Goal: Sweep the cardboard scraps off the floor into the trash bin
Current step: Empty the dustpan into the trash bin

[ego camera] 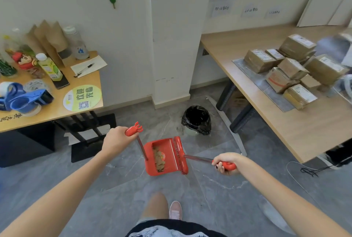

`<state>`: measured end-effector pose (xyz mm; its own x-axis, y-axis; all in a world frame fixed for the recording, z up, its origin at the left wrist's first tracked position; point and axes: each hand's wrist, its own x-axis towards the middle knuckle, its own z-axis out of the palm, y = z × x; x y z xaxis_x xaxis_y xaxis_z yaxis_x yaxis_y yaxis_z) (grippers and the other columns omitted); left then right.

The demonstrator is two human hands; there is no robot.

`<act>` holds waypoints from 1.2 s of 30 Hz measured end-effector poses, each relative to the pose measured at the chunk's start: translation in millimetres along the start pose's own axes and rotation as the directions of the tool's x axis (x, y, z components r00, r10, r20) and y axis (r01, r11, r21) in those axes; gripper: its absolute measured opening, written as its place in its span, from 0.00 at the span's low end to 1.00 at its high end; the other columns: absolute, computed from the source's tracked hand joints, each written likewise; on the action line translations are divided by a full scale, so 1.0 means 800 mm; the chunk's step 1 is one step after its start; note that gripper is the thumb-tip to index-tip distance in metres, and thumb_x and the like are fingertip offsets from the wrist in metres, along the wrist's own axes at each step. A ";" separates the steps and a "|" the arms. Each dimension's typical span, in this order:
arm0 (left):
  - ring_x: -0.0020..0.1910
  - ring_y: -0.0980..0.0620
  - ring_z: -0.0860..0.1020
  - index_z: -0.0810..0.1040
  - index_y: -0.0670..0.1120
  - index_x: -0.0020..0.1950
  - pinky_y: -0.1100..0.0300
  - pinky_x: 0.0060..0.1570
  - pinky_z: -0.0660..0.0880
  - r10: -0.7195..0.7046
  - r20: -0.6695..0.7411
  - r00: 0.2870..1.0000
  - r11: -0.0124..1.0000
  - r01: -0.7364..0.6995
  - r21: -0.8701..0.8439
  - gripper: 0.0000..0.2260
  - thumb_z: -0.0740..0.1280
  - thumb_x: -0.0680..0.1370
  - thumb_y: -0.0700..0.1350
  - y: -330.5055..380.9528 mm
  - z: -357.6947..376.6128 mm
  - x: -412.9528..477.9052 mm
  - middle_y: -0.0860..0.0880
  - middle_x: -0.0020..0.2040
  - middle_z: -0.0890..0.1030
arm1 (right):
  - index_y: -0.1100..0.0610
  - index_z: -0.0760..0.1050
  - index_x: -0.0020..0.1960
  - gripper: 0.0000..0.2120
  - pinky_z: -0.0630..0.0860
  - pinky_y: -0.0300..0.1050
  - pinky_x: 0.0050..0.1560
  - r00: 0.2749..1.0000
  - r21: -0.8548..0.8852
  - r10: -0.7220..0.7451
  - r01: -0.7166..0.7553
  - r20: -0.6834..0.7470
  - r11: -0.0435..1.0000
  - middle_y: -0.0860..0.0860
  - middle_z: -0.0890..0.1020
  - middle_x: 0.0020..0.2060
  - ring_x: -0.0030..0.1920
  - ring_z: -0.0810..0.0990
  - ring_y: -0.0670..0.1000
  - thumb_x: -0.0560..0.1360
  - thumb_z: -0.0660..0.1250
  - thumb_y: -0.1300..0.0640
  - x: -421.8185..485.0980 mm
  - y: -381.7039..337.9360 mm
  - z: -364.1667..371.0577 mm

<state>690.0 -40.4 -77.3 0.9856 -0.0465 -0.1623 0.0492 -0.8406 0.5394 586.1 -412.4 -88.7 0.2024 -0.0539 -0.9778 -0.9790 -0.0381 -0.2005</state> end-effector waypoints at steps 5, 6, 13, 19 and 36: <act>0.24 0.50 0.74 0.75 0.44 0.29 0.60 0.28 0.66 -0.007 0.028 1.000 1.000 0.008 -0.016 0.20 0.70 0.73 0.57 0.004 0.001 0.055 0.49 0.23 0.74 | 0.61 0.65 0.39 0.10 0.66 0.32 0.15 1.000 0.009 0.009 -0.009 -0.007 1.000 0.51 0.67 0.29 0.13 0.67 0.43 0.78 0.59 0.66 0.007 -0.047 -0.013; 0.25 0.50 0.74 0.76 0.44 0.29 0.59 0.28 0.66 -0.007 0.040 0.999 1.000 0.008 -0.019 0.20 0.70 0.73 0.57 0.003 0.000 0.067 0.48 0.23 0.74 | 0.61 0.65 0.39 0.09 0.67 0.32 0.15 1.000 0.019 0.010 -0.010 -0.012 1.000 0.51 0.67 0.30 0.13 0.68 0.43 0.78 0.59 0.66 0.008 -0.056 -0.016; 0.25 0.48 0.75 0.75 0.46 0.28 0.57 0.28 0.68 -0.002 0.040 0.999 1.000 0.002 -0.006 0.19 0.70 0.73 0.56 -0.003 -0.023 0.160 0.47 0.24 0.76 | 0.60 0.66 0.42 0.07 0.68 0.33 0.16 1.000 -0.007 0.013 -0.013 0.001 1.000 0.51 0.68 0.31 0.15 0.69 0.43 0.78 0.60 0.65 0.013 -0.127 -0.033; 0.28 0.46 0.78 0.81 0.47 0.34 0.57 0.30 0.70 0.043 0.052 0.998 0.998 -0.040 -0.044 0.17 0.70 0.73 0.59 0.014 -0.041 0.215 0.46 0.26 0.79 | 0.60 0.65 0.40 0.09 0.66 0.32 0.15 1.000 0.027 0.012 -0.012 0.023 1.000 0.51 0.70 0.26 0.14 0.68 0.43 0.79 0.59 0.64 0.011 -0.172 -0.027; 0.25 0.46 0.75 0.78 0.47 0.32 0.58 0.29 0.71 0.149 -0.058 0.987 0.986 -0.153 -0.064 0.17 0.70 0.74 0.57 0.123 -0.097 0.314 0.44 0.26 0.77 | 0.59 0.64 0.45 0.05 0.66 0.32 0.15 0.977 0.330 -0.203 0.172 0.061 0.928 0.52 0.69 0.29 0.17 0.68 0.43 0.80 0.58 0.64 -0.034 -0.248 -0.126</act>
<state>954.8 -93.0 -0.5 0.9896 -0.1401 -0.0316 -0.0920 -0.7874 0.6095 777.2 -504.1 -16.4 0.3947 0.0155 -0.9187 -0.8826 0.2842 -0.3744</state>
